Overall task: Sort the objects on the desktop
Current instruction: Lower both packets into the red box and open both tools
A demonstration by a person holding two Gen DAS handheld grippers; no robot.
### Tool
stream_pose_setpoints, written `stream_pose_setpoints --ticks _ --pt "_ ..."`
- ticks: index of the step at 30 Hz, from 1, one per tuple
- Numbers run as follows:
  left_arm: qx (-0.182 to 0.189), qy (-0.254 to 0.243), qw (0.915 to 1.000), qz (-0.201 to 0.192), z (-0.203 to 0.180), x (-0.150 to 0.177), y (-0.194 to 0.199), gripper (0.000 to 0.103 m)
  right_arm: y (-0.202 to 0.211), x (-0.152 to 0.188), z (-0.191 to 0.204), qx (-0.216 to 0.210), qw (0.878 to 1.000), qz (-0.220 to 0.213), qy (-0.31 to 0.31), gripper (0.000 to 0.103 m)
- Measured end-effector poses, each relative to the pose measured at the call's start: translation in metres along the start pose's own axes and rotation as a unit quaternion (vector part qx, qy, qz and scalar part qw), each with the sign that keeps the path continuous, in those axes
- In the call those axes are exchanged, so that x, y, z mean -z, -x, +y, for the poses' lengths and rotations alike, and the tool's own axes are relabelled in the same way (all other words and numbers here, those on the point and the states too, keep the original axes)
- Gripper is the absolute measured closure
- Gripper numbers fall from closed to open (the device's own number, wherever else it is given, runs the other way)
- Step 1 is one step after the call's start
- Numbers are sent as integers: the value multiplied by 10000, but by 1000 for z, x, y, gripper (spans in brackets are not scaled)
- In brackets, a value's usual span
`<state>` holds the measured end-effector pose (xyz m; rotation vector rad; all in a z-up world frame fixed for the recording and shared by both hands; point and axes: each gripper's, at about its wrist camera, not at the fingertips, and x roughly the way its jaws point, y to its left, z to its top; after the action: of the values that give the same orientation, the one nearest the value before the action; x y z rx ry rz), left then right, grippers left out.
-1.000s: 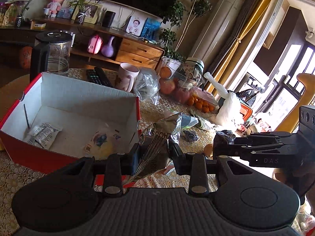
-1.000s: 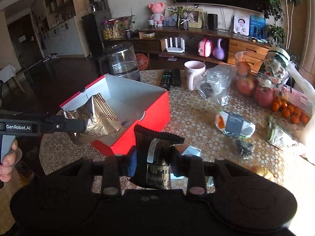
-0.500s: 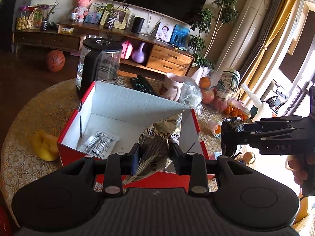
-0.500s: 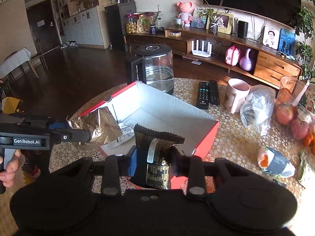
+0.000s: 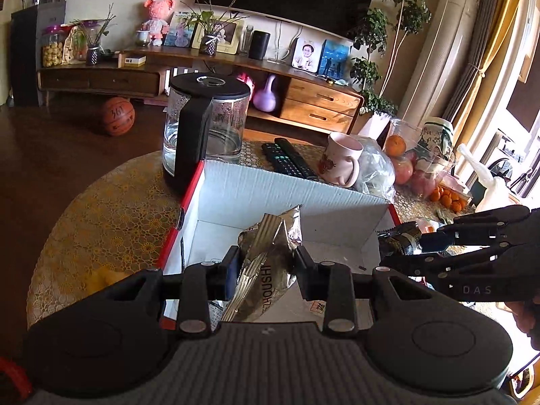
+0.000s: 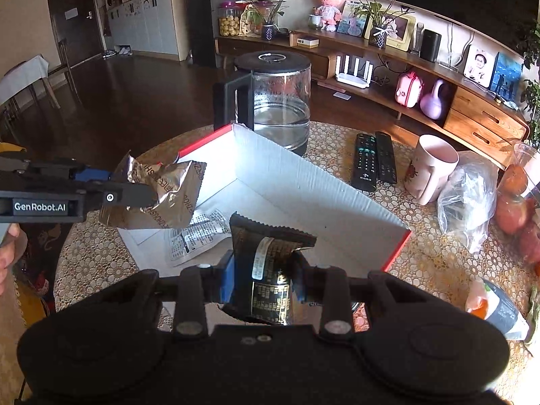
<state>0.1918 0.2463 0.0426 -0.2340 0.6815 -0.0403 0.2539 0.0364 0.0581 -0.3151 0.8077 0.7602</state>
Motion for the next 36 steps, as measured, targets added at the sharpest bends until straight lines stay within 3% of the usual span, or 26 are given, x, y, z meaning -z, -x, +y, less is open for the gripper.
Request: stream_pose_setpoints --ticks 15,21,32,36 --pt "-420 -393 9974 422 -11 1 -67 70 -63 3 4 199 9988 400 218 70" --pt "-412 -444 9964 600 -15 11 -84 70 -82 10 1 259 9973 644 237 70" --pt "-385 -431 9940 927 -18 23 -97 70 -84 19 1 133 9966 762 290 67" --pt "-400 -405 9942 907 -18 23 -94 70 -77 18 -1 63 9973 686 238 60"
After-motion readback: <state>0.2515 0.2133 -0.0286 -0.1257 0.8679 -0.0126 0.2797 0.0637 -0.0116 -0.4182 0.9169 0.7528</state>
